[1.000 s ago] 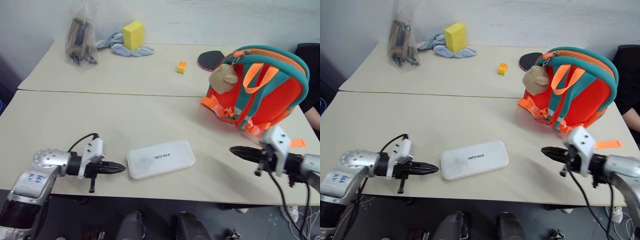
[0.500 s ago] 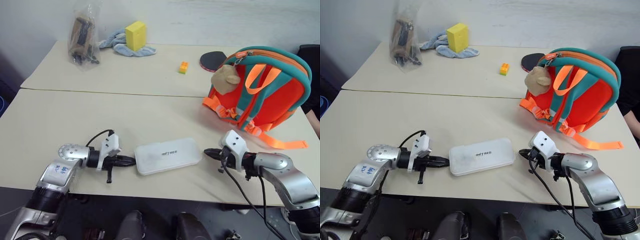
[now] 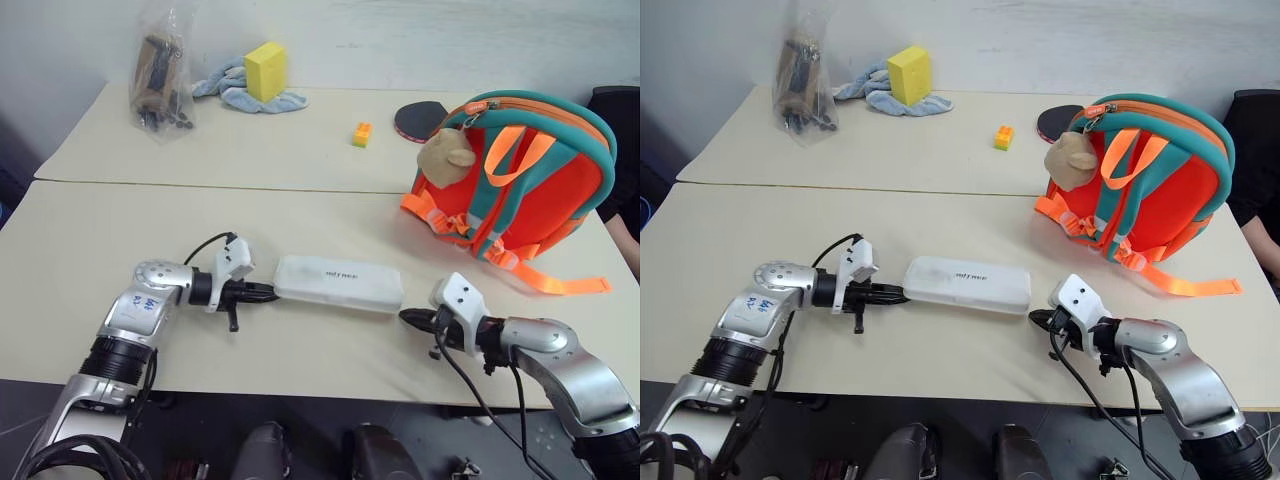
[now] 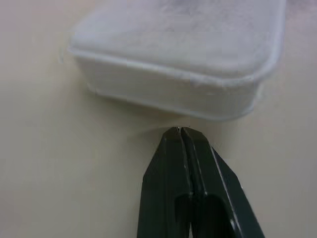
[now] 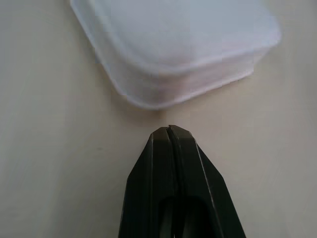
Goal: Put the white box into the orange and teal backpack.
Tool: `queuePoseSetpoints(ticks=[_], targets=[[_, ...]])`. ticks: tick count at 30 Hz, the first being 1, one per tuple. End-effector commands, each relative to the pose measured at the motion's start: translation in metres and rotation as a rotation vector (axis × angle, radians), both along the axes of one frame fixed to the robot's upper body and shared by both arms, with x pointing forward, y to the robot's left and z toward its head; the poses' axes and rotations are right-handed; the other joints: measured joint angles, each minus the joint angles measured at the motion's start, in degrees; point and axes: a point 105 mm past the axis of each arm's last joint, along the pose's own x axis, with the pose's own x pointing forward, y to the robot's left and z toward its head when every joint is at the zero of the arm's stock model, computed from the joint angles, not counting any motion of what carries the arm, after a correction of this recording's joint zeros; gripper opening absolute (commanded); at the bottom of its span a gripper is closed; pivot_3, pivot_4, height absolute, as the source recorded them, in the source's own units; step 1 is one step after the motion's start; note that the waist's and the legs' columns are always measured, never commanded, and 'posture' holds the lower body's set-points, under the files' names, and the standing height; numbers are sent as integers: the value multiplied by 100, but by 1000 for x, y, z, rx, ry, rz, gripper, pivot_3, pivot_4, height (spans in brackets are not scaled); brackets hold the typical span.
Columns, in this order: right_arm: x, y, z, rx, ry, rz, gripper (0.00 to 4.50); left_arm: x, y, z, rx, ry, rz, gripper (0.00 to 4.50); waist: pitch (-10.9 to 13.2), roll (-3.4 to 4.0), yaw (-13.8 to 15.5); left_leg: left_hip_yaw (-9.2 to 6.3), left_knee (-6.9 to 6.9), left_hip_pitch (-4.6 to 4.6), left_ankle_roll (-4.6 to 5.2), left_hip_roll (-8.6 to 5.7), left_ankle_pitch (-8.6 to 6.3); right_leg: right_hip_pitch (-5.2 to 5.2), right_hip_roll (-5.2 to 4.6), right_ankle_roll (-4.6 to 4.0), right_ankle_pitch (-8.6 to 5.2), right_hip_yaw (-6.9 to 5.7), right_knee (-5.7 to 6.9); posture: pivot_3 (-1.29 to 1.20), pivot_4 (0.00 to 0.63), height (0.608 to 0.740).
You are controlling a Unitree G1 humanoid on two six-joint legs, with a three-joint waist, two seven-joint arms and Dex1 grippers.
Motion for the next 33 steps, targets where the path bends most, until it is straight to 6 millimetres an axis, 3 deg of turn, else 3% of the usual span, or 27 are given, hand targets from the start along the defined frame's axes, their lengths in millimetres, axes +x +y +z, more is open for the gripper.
queuePoseSetpoints(ticks=[1, 6, 12, 19, 26, 33], targets=[[3, -9, 9, -28, -57, -20, 0, 6, 30, 5, 63, 24, 51, 1170, 0, 0, -1, 0, 0, 1, 0, 0, 0, 0, 0, 0, 0, 0, 1, 0, 150, 740], [7, -12, 9, -33, -73, -36, 0, 18, 33, 20, -11, 133, 110, 2754, 0, 0, 12, 0, 3, 1, 3, -1, 0, 0, -2, 0, 0, -1, 5, 0, 150, 740], [10, -11, 11, -44, -93, -31, 0, 16, 22, 28, -191, 485, 191, 4466, 0, -1, 13, -2, 9, -3, 1, -3, 3, -2, -3, 0, 0, -2, 12, 0, 150, 740], [14, -8, 13, -50, -113, -25, 0, 13, 11, 10, -181, 749, 291, 4466, 0, -1, 9, -1, 10, -2, -12, -3, 11, -4, -2, 0, 0, 0, 29, 0, 150, 740], [19, -3, 11, -61, -132, -9, 0, 11, -23, -9, -150, 864, 275, 4466, -6, 1, 78, -6, 20, -1, -10, -13, 11, 4, -14, 0, 0, -1, 21, 0, 150, 740], [20, -1, 7, -78, -135, 6, 0, 13, -70, -19, -171, 915, 216, 4466, -22, 17, 238, -23, 41, 2, 13, -44, 6, 23, -42, 1, 0, -1, 25, 0, 150, 740]])
